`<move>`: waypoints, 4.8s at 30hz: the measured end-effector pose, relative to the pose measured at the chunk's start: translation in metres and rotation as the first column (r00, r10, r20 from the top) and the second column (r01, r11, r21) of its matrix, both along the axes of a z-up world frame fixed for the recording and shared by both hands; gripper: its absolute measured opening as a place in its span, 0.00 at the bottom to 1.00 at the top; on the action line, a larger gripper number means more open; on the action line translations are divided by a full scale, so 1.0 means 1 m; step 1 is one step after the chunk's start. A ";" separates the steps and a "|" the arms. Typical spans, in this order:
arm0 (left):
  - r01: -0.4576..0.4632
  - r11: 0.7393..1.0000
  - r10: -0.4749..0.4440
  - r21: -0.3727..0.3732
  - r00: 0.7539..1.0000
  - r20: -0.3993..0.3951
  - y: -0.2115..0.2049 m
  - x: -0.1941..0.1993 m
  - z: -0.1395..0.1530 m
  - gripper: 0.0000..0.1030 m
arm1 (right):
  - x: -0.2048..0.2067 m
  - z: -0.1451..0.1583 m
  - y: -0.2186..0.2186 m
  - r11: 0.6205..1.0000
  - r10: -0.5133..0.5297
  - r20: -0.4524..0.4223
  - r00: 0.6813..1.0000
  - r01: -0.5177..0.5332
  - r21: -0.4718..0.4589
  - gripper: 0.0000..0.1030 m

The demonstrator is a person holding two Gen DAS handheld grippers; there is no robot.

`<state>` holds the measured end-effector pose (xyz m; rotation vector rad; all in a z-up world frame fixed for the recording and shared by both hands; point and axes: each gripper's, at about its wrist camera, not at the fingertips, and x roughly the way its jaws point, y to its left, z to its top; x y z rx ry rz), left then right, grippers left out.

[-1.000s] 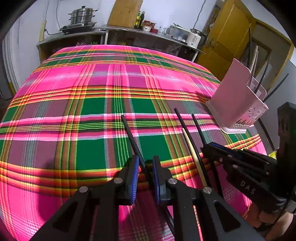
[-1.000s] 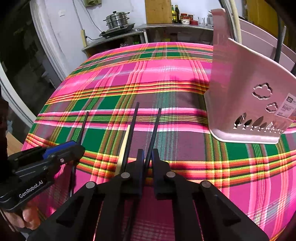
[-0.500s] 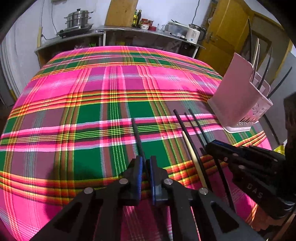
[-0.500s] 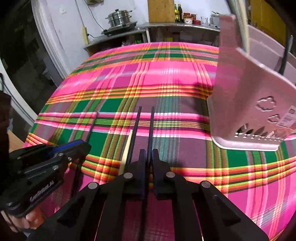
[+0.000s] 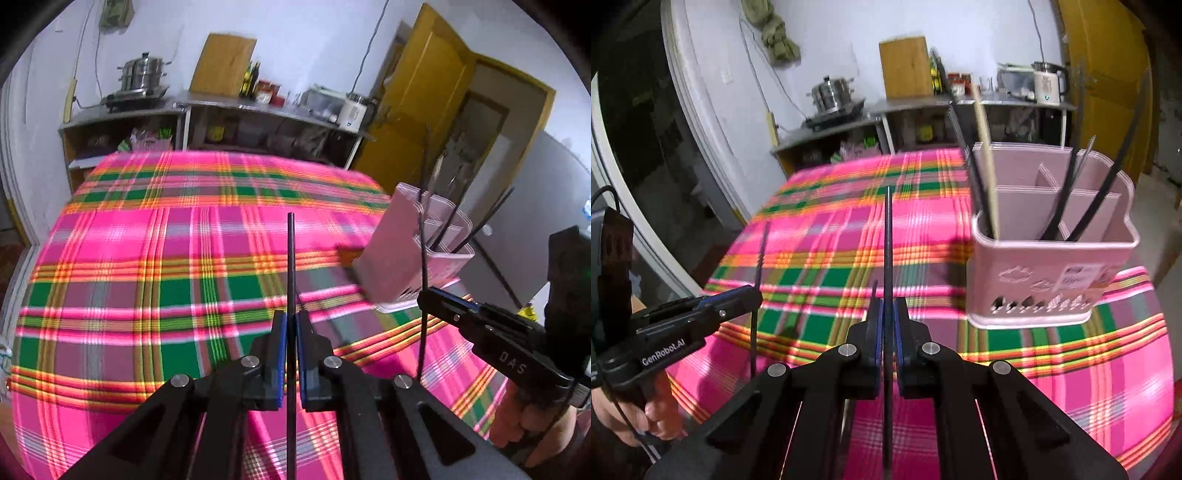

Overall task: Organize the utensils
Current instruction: 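Lift both black chopsticks and carry them up over the pink basket, then lower both chopsticks into the basket and open both tools, then move both open tools down to the last chopsticks on the cloth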

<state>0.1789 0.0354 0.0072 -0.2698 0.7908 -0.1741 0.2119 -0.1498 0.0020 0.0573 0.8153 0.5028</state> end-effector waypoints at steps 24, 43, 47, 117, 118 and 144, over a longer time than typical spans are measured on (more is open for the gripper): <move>0.121 0.991 -0.114 -0.054 0.987 0.113 -0.035 -0.016 0.076 0.05 | -0.043 0.067 -0.050 0.995 -0.075 0.120 0.990 0.066 0.079 0.05; 0.209 0.973 -0.190 -0.101 0.967 0.173 -0.079 0.032 0.118 0.05 | -0.025 0.112 -0.103 0.975 -0.209 0.200 0.957 0.188 0.116 0.05; 0.214 0.971 -0.189 -0.104 0.959 0.212 -0.087 0.047 0.140 0.05 | -0.014 0.129 -0.112 0.967 -0.241 0.239 0.941 0.212 0.138 0.05; 0.156 0.987 -0.151 -0.035 0.980 0.127 -0.071 -0.003 0.048 0.15 | -0.051 0.061 -0.084 0.986 -0.168 0.179 0.969 0.164 0.037 0.18; 0.152 0.988 -0.147 -0.036 0.982 0.120 -0.069 -0.007 0.044 0.15 | -0.053 0.059 -0.084 0.986 -0.166 0.175 0.970 0.162 0.036 0.18; 0.072 0.996 -0.074 -0.044 0.995 -0.059 -0.043 -0.028 -0.035 0.15 | -0.071 0.005 -0.057 0.997 -0.073 0.073 0.995 0.073 -0.001 0.18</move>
